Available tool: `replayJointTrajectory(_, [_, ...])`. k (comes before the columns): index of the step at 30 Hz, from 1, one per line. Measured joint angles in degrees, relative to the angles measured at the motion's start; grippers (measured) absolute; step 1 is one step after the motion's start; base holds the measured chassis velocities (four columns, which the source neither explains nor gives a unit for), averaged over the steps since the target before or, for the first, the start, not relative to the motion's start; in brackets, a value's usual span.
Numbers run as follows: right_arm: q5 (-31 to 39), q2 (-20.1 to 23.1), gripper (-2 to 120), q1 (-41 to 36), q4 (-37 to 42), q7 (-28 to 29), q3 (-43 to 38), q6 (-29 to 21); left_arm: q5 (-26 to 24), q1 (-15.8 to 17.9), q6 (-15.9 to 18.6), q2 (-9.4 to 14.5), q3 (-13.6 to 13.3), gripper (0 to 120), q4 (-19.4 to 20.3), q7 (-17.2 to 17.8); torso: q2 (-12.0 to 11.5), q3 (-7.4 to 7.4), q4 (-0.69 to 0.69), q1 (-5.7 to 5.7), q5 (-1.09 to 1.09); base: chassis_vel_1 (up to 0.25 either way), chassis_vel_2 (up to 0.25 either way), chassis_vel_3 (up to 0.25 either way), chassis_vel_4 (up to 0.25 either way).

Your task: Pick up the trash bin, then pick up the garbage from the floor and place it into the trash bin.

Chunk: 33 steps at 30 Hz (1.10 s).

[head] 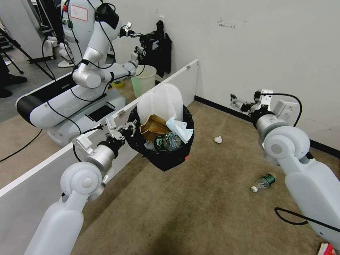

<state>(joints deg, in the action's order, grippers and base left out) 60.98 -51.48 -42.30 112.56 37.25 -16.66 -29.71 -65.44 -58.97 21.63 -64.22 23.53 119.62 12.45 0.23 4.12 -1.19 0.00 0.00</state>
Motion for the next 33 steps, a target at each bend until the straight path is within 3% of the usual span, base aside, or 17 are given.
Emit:
replayJointTrajectory(2, [2.61,-0.20,100,-0.08,0.23,2.90,0.08,-0.33,0.00,0.04,-0.03,-0.04,0.00,4,0.00,0.00,0.00,0.00,0.00,0.00,0.00,0.000,0.000,0.000,0.000])
replayJointTrajectory(4, [9.04,-0.62,100,-0.07,0.64,9.84,0.31,-0.52,0.01,0.19,-0.07,-0.15,0.00,4,-0.13,0.00,0.00,0.00,0.00,0.00,0.00,0.000,0.000,0.000,0.000])
replayJointTrajectory(5, [9.04,-0.62,100,-0.07,0.64,9.84,0.31,-0.52,0.01,0.19,-0.07,-0.15,0.00,4,-0.13,0.00,0.00,0.00,0.00,0.00,0.00,0.000,0.000,0.000,0.000])
replayJointTrajectory(7, [15.00,-1.15,100,0.08,0.77,17.39,0.73,-0.47,0.01,0.32,-0.08,-0.22,-0.01,4,-0.20,0.00,0.00,0.00,0.00,0.00,0.00,0.000,0.000,0.000,0.000])
replayJointTrajectory(10, [16.63,-1.46,100,-0.40,0.06,21.03,0.87,0.37,-0.01,0.41,-0.13,-0.22,-0.01,4,-0.26,0.02,0.00,0.00,0.01,0.00,0.00,0.000,0.000,0.000,0.000])
replayJointTrajectory(33, [14.97,-5.41,100,-4.77,-8.26,26.58,0.37,7.89,0.14,0.36,-0.45,-0.36,0.20,4,-0.32,0.13,0.00,0.00,0.00,0.00,0.00,0.000,0.000,0.000,0.000])
